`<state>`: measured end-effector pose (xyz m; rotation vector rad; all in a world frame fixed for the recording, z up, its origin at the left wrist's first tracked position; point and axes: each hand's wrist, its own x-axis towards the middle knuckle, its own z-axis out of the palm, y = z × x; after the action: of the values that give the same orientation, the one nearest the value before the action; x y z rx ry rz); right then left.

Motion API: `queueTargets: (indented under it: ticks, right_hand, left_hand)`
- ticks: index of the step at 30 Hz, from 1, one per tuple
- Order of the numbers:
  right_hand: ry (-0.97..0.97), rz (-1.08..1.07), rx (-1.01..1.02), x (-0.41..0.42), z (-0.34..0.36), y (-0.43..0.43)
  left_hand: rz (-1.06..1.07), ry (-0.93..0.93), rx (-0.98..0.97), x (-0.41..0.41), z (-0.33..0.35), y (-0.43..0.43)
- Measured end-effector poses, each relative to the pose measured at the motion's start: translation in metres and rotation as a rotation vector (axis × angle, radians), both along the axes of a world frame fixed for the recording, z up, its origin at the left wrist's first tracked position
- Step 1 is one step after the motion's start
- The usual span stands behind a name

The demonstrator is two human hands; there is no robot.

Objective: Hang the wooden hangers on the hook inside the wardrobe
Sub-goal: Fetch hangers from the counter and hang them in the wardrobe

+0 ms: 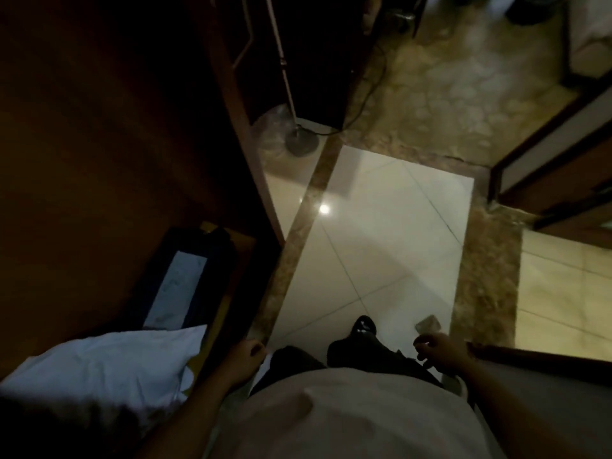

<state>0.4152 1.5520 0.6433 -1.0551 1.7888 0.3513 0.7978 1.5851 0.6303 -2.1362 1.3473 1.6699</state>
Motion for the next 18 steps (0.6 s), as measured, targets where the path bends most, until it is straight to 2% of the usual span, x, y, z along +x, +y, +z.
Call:
queueTargets:
  ticks: [4, 9, 14, 18]
  right_hand:
    - [-0.008, -0.061, 0.036, -0.055, -0.003, 0.004]
    - [0.001, -0.182, -0.004, -0.114, -0.008, -0.010]
    - [-0.031, -0.279, -0.003, -0.155, -0.008, -0.041]
    - [-0.062, -0.290, -0.057, -0.175, -0.005, -0.085]
  left_hand:
    - [-0.040, 0.010, 0.043, -0.060, 0.007, -0.042]
    - [-0.090, -0.030, -0.006, -0.136, 0.012, -0.095]
    - [-0.235, -0.081, 0.015, -0.187, 0.007, -0.130]
    - [-0.250, -0.050, -0.013, -0.214, 0.009, -0.162]
